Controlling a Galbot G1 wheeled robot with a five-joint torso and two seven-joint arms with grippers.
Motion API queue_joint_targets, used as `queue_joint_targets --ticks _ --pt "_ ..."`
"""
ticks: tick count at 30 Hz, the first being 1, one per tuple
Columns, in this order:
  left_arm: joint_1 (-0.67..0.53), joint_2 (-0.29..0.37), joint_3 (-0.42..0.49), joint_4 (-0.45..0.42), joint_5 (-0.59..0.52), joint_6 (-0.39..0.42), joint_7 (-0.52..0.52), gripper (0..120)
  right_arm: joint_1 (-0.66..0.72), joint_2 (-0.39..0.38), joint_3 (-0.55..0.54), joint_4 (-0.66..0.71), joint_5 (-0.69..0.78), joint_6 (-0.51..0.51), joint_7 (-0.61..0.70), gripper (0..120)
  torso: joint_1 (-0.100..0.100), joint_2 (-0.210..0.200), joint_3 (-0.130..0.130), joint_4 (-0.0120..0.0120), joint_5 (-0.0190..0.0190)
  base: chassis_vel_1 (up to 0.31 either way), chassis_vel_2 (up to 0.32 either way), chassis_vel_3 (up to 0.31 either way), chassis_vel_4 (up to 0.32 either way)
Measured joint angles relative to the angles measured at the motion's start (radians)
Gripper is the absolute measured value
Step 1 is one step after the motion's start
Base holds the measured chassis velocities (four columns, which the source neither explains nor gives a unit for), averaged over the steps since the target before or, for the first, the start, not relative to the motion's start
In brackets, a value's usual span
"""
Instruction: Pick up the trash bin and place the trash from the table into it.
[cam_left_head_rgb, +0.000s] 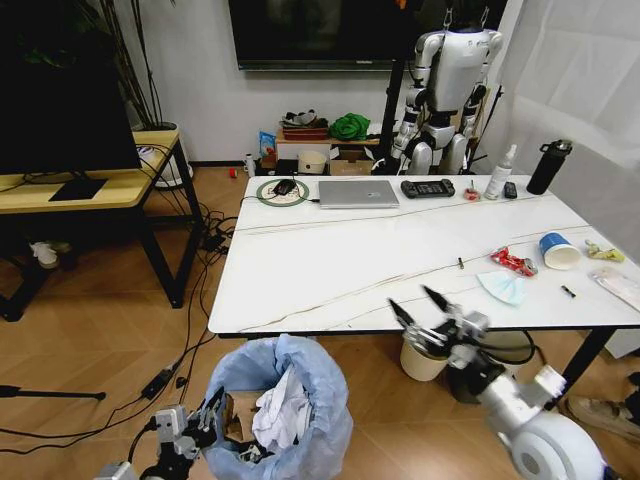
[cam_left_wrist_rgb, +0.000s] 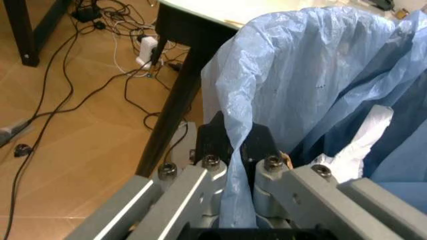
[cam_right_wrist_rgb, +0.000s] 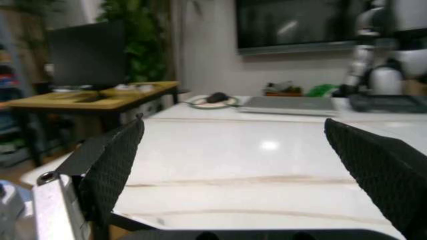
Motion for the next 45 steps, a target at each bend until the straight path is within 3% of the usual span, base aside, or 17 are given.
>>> queue_joint_targets --ticks 2,4,5,6,11,19,45 --pt "-0.002 0.014 -0.003 0.018 0.0 -0.008 0.008 0 -0.052 0.111 0.07 -0.038 -0.066 0.048 -0.034 100 0.0 0.0 0.0 0.0002 -0.0003 0.0 0.0 0.0 0.0" --pt "-0.007 0.03 0.0 0.045 0.0 -0.021 0.022 0 -0.101 0.295 0.169 -0.102 -0.114 0.092 -0.143 100 0.0 0.0 0.0 -0.0001 -0.0001 0.0 0.0 0.0 0.0" --pt "-0.007 0.03 0.0 0.045 0.0 -0.021 0.022 0 -0.101 0.295 0.169 -0.102 -0.114 0.092 -0.143 100 0.0 0.0 0.0 -0.0001 -0.0001 0.0 0.0 0.0 0.0" --pt "-0.009 0.037 0.011 0.06 0.0 -0.026 0.026 0 -0.116 0.347 0.201 -0.124 -0.118 0.102 -0.186 100 0.0 0.0 0.0 0.0 -0.0002 0.0 0.0 0.0 0.0" --pt "-0.026 0.052 0.028 0.108 0.011 -0.043 0.038 0 -0.132 0.46 0.262 -0.179 -0.129 0.136 -0.291 100 0.0 0.0 0.0 0.0002 -0.0002 0.0 0.0 0.0 0.0" --pt "-0.032 0.07 0.051 0.167 0.014 -0.079 0.055 0 -0.121 0.595 0.254 -0.263 -0.153 0.188 -0.35 100 0.0 0.0 0.0 0.0002 0.0 0.0 0.0 0.0 0.0" --pt "-0.015 0.014 0.055 0.155 0.028 -0.09 0.058 0 -0.102 0.597 0.243 -0.327 -0.111 0.218 -0.377 100 0.0 0.0 0.0 0.0002 0.0 0.0 0.0 0.0 0.0"
